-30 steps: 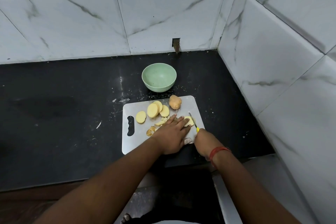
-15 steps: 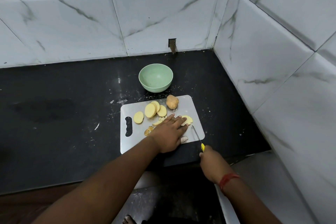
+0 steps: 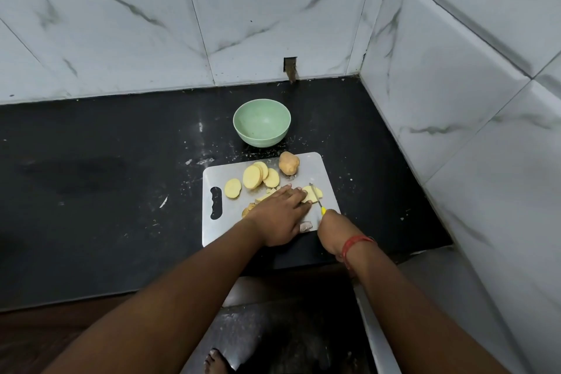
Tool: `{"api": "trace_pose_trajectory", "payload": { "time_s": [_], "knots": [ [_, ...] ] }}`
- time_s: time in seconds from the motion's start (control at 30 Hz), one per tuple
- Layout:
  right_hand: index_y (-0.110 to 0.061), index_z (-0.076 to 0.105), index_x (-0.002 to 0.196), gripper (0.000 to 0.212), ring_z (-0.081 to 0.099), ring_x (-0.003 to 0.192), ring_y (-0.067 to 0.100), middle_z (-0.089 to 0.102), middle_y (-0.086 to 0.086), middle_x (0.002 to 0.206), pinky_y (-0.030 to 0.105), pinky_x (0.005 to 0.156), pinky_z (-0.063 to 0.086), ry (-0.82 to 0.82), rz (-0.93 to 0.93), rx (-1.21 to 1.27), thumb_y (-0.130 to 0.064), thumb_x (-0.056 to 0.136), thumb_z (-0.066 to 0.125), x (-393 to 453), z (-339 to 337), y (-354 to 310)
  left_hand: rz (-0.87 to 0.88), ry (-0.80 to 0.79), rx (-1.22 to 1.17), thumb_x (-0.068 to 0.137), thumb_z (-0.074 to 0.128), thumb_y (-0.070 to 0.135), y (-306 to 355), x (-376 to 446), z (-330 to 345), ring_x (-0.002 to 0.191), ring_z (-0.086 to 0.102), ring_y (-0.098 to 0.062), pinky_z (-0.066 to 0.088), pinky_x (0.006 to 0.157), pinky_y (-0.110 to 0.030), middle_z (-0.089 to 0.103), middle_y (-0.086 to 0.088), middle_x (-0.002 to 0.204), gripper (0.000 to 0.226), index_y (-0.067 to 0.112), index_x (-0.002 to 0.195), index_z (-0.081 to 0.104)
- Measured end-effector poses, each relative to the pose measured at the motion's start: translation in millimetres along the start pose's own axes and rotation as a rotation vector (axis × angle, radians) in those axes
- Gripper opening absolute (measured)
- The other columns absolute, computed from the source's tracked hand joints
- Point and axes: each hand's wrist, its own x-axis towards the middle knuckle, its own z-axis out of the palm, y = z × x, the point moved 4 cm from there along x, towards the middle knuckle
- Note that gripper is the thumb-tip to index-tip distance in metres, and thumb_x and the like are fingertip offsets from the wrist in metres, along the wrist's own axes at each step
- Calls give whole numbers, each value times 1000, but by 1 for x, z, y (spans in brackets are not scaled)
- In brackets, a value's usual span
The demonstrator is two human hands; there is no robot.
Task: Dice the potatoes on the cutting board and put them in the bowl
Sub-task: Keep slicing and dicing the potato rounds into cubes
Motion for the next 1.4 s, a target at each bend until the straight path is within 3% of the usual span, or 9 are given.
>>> {"api": "trace_pose_trajectory", "payload": {
  "time_s": [0.3, 0.5, 0.83, 0.93, 1.03, 1.23, 1.3, 1.4],
  "knots": [
    [0, 49, 123, 28, 59, 108, 37, 59, 21, 118, 36, 83, 46, -37, -88, 35, -13, 99, 39, -27, 28, 33, -37, -19, -34, 107, 29, 53, 1, 0, 3, 154, 18, -32, 4, 128, -40, 22, -18, 165, 67, 12, 159, 29],
    [-6, 46, 113, 17, 59, 90, 21, 63, 13, 110, 26, 70, 38, 54, -63, 86, -18, 104, 38, -45, 19, 38, -57, -17, -60, 107, 28, 53, 1, 0, 1, 153, 19, -32, 4, 128, -41, 22, -16, 166, 65, 14, 159, 30],
    [-4, 47, 127, 29, 59, 113, 29, 57, 16, 127, 30, 80, 43, 3, -27, -17, -10, 99, 42, -10, -5, -8, -44, 35, -61, 107, 32, 48, -3, -5, 4, 153, 19, -31, 0, 128, -41, 25, -17, 164, 62, 12, 158, 32],
    [-2, 44, 129, 32, 59, 110, 29, 55, 17, 128, 29, 74, 37, -33, -6, -33, -4, 97, 42, -6, 0, -12, -32, 43, -51, 107, 34, 46, -3, -4, 2, 152, 23, -33, 1, 127, -41, 28, -18, 162, 61, 11, 157, 35],
    [-2, 47, 124, 28, 52, 81, 24, 58, 19, 122, 31, 73, 37, -25, -25, 14, -6, 98, 40, -6, 6, -6, -40, 36, -59, 107, 34, 48, -4, -4, 6, 151, 23, -34, 5, 127, -41, 27, -19, 162, 62, 11, 157, 35],
    [-2, 47, 122, 26, 59, 107, 35, 59, 18, 115, 33, 78, 43, -60, -89, 45, -13, 100, 37, -27, 28, 28, -54, 10, -67, 107, 32, 51, -3, -4, 12, 152, 20, -35, 9, 128, -44, 23, -19, 164, 65, 11, 158, 30],
    [-7, 48, 112, 17, 61, 100, 28, 60, 10, 101, 28, 74, 41, -61, -79, 33, -16, 101, 39, -33, 28, 35, -55, 14, -64, 107, 31, 51, -3, -4, 12, 152, 20, -35, 9, 128, -44, 24, -19, 163, 65, 11, 158, 30],
    [-9, 47, 102, 12, 54, 75, 13, 50, -2, 77, 22, 56, 34, -15, -89, 50, -20, 103, 41, -36, 19, 34, -59, 21, -36, 107, 28, 52, -2, -5, 12, 153, 18, -33, 2, 128, -44, 23, -18, 165, 65, 12, 159, 29]
  ]
}}
